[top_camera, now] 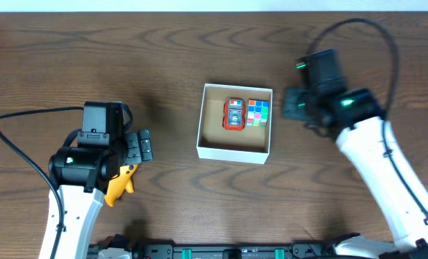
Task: Pack container
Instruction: 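Carry the orange toy with the right gripper over the box, then lower the orange toy into the box and open the right gripper, then withdraw the right gripper to the upper right, then move the left gripper down onto the blue ball and grasp it, then carry the blue ball with the left gripper over the box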
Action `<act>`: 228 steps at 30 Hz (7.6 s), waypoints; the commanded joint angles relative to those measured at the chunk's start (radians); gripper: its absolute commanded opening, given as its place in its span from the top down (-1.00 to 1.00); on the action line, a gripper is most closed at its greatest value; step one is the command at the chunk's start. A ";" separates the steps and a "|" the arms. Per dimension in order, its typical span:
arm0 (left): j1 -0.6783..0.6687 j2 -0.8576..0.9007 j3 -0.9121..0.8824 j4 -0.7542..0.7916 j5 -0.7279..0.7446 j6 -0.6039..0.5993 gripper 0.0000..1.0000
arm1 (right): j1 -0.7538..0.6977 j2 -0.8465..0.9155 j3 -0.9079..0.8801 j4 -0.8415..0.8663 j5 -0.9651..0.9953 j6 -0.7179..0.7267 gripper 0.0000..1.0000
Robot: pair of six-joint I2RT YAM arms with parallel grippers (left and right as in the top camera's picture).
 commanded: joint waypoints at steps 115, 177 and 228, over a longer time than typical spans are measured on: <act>0.003 -0.001 0.020 -0.003 -0.006 0.015 -0.96 | 0.217 0.615 0.606 -0.048 0.000 -0.178 -0.54; 0.430 0.740 0.135 0.212 0.094 0.163 -0.96 | -0.443 0.219 0.401 -0.462 0.012 0.111 -0.98; -0.034 0.455 0.549 0.011 0.094 0.163 0.71 | -0.443 0.219 0.401 -0.456 0.012 0.108 -0.98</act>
